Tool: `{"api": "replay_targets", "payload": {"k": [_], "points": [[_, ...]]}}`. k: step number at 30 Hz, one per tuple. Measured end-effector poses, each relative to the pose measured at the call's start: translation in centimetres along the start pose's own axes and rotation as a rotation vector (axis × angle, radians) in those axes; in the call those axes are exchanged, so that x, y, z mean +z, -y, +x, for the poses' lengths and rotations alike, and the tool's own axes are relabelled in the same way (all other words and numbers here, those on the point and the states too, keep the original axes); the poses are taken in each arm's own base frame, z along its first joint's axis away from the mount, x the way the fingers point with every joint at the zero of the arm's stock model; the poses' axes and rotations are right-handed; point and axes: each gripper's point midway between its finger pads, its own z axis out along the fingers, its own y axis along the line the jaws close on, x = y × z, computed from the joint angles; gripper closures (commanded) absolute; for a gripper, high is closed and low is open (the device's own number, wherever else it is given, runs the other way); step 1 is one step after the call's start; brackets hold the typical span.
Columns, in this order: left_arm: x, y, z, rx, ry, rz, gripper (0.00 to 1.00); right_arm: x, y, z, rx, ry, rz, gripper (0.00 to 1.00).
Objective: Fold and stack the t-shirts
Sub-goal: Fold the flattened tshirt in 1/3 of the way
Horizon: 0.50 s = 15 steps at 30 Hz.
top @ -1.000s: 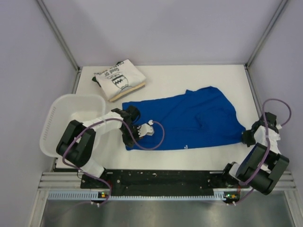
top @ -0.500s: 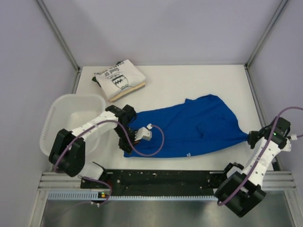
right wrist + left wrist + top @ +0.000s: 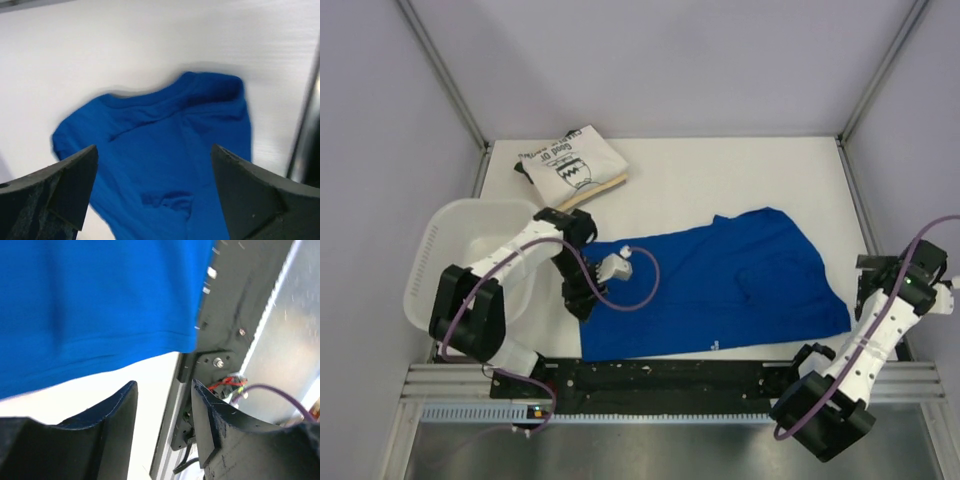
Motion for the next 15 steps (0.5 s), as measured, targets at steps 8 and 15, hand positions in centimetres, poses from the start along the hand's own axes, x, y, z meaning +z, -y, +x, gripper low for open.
{"api": "replay_targets", "payload": {"k": [8, 15], "points": [[-8.4, -13.4, -1.7, -0.345, 0.247, -0.385, 0.47, -4.0, -16.1, 6.6, -0.650, -0.044, -0.558, 0.19], [-7.8, -18.2, -1.3, -0.419, 0.186, -0.470, 0.43, -5.9, -29.2, 22.1, -1.493, -0.009, -0.851, 0.35]]}}
